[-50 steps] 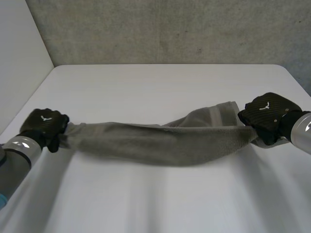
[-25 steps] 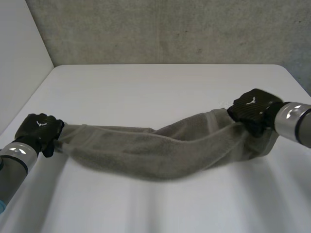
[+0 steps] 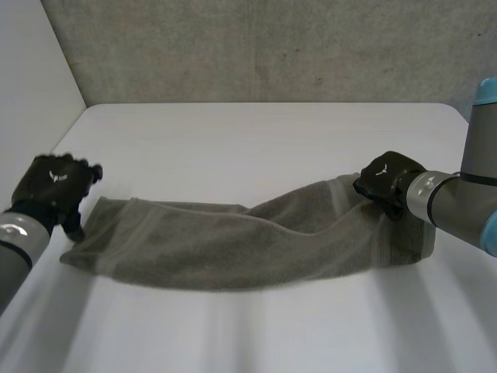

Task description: Fold the towel.

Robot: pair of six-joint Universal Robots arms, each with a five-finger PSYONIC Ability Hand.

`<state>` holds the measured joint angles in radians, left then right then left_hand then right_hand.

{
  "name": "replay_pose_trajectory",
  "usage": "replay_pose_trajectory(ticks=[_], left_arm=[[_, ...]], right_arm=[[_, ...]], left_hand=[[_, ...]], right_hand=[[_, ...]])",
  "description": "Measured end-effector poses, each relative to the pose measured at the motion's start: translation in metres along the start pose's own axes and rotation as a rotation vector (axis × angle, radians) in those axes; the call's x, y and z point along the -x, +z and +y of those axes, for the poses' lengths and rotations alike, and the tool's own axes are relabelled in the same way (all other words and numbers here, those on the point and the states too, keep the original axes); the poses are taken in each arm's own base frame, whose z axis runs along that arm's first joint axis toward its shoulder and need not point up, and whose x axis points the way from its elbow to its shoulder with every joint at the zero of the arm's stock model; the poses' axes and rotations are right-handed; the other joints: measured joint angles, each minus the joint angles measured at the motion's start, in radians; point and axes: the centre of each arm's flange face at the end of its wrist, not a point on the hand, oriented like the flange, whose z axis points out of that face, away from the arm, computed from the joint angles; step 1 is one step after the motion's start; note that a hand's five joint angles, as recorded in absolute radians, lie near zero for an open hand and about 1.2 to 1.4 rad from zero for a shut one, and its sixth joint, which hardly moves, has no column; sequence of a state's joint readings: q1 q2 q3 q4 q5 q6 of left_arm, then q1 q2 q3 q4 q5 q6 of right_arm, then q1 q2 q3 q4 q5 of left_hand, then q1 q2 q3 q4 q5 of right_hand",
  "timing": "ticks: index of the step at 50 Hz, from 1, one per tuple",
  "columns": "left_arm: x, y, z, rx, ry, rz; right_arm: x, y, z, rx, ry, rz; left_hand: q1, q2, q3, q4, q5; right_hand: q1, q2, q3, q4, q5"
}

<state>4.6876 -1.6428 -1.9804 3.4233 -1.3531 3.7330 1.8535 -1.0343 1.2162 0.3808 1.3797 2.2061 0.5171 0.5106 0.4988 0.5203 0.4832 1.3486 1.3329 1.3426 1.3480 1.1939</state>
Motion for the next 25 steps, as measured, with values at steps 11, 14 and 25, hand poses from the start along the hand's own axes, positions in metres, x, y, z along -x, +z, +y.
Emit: replay_pose_trajectory(ticks=[11, 14, 25], left_arm=[[-0.006, 0.030, -0.017, -0.079, 0.000, 0.074], [-0.017, 0.043, -0.013, -0.069, -0.001, 0.106], [-0.045, 0.086, -0.006, -0.063, -0.046, 0.232]], right_arm=[[-0.015, 0.010, -0.008, -0.076, -0.019, 0.120], [-0.017, 0.012, -0.009, -0.086, -0.025, 0.136], [0.000, 0.012, -0.005, -0.071, -0.029, 0.093]], left_hand=[[0.000, 0.000, 0.000, 0.000, 0.000], [0.000, 0.000, 0.000, 0.000, 0.001], [0.004, 0.004, 0.010, 0.002, 0.033]], right_hand=[[0.000, 0.000, 0.000, 0.000, 0.000], [0.000, 0.000, 0.000, 0.000, 0.000], [0.000, 0.000, 0.000, 0.001, 0.000]])
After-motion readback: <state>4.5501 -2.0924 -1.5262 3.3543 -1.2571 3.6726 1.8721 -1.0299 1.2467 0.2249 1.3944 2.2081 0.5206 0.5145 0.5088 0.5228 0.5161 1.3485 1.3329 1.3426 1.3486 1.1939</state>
